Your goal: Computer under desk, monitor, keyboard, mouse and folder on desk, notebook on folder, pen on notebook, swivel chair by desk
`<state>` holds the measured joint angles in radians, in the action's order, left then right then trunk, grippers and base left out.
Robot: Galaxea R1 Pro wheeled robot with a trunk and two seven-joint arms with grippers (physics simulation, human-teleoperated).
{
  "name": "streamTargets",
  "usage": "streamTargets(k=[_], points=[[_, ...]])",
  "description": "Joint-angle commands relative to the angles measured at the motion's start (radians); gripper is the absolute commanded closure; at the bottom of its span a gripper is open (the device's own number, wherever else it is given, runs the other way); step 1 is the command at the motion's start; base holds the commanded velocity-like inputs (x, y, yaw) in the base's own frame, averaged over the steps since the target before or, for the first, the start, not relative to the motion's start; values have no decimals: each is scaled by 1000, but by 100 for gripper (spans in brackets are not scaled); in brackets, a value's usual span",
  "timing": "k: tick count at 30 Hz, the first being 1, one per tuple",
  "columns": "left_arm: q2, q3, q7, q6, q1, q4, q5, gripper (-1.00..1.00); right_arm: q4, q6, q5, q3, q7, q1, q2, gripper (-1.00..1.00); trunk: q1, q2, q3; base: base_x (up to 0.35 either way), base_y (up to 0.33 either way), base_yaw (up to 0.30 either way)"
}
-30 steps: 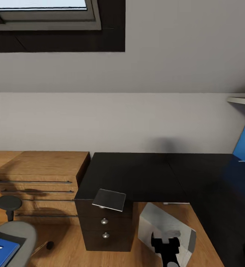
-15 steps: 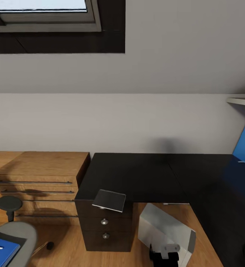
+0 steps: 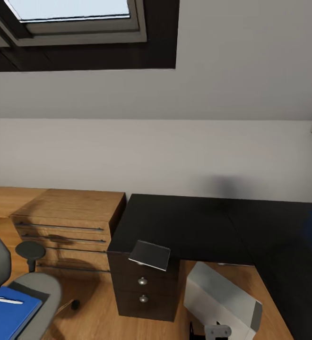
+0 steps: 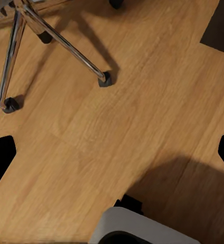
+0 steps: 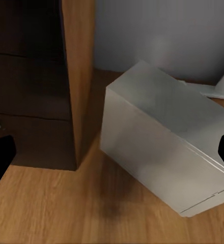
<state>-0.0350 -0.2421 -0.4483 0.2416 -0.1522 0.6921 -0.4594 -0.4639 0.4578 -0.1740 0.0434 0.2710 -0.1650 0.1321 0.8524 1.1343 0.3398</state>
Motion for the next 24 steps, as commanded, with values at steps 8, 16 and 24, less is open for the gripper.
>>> streamTargets(k=[8, 16, 24], points=[[-1, -8, -6, 1, 0, -2, -12, -100, 43, 33, -9, 1, 10, -4, 0, -100, 0, 1, 4, 0, 0, 255], [9, -7, -7, 1, 0, -25, -18, -100, 131, 39, -9, -1, 10, -13, -24, -100, 0, 1, 8, 0, 0, 256], [10, -6, -6, 6, 0, -27, -16, -100, 154, 78, -9, -5, 10, -13, -34, -100, 0, 1, 13, 0, 0, 256]])
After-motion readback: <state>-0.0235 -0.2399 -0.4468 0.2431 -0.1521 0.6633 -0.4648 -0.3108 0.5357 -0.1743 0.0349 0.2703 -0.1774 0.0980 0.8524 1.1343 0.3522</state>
